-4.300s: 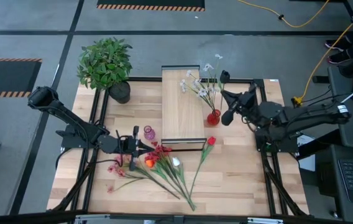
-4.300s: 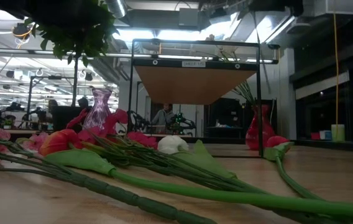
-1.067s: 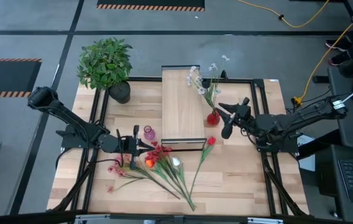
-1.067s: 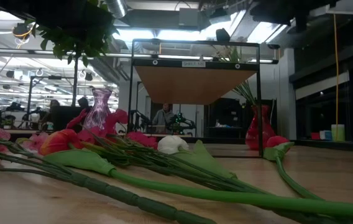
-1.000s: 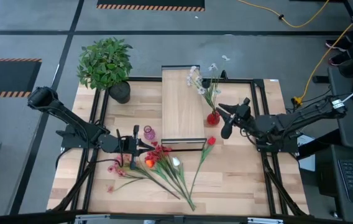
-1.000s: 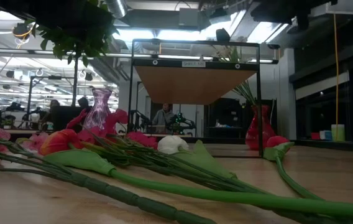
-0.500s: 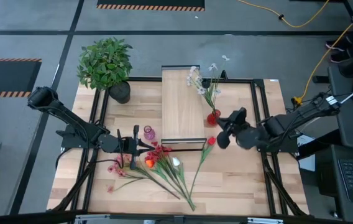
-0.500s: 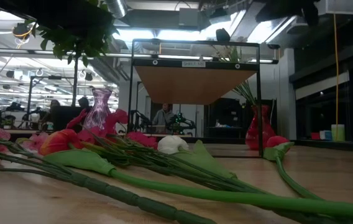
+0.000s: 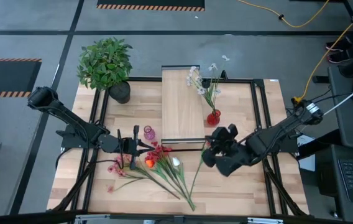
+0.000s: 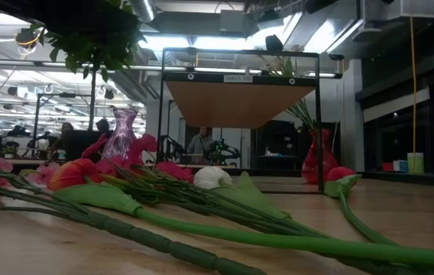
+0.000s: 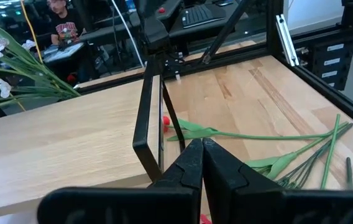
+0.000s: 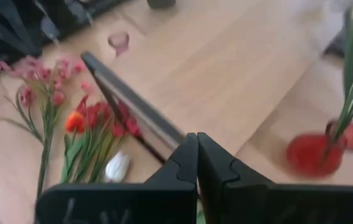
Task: Pick and place flowers into a vace then onto a shelf
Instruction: Put the red tulip into the red vase
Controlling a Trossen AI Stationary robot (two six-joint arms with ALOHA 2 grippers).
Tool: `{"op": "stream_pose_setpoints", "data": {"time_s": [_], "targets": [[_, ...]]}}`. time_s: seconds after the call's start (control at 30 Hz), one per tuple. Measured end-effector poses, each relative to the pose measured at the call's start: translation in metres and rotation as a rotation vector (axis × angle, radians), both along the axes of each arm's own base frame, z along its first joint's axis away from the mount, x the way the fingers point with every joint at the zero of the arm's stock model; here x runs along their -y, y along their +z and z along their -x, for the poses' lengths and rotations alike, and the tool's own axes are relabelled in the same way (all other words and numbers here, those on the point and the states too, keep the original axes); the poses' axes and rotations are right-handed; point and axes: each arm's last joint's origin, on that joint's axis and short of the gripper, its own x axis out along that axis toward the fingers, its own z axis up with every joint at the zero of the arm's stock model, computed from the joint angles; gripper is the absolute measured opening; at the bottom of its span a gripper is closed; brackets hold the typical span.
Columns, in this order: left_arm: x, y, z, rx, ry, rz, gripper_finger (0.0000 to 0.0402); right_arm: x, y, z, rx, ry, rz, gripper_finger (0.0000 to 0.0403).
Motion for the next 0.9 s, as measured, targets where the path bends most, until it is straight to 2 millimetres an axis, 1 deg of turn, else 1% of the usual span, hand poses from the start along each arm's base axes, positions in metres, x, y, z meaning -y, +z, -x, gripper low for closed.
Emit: {"op": "stream_pose_setpoints", "data": {"time_s": [0.2,0.37,0.53,0.8,0.9], "targets": [[0.0,0.0,0.0,0.0,0.0,-0.001,0.0004,-0.02,-0.007,-0.015,-0.128,-0.112,-0.138,0.0002],[0.0,0.0,0.0,0.0,0.0,-0.001,0.0004,-0.032,-0.016,-0.028,-0.246,-0.224,-0.232,0.0002],[0.0,0.0,0.0,0.0,0.0,-0.001,0.0004,-0.042,-0.028,-0.042,-0.266,-0.262,-0.244,0.0004],[0.0,0.0,0.0,0.0,0.0,0.001,0.0004,-0.049,-0.052,-0.052,-0.322,-0.278,-0.206,0.0005],[0.0,0.0,0.0,0.0,0.0,0.003,0.0004,-0.051,-0.061,-0.055,-0.33,-0.315,-0.22,0.0007]]}}
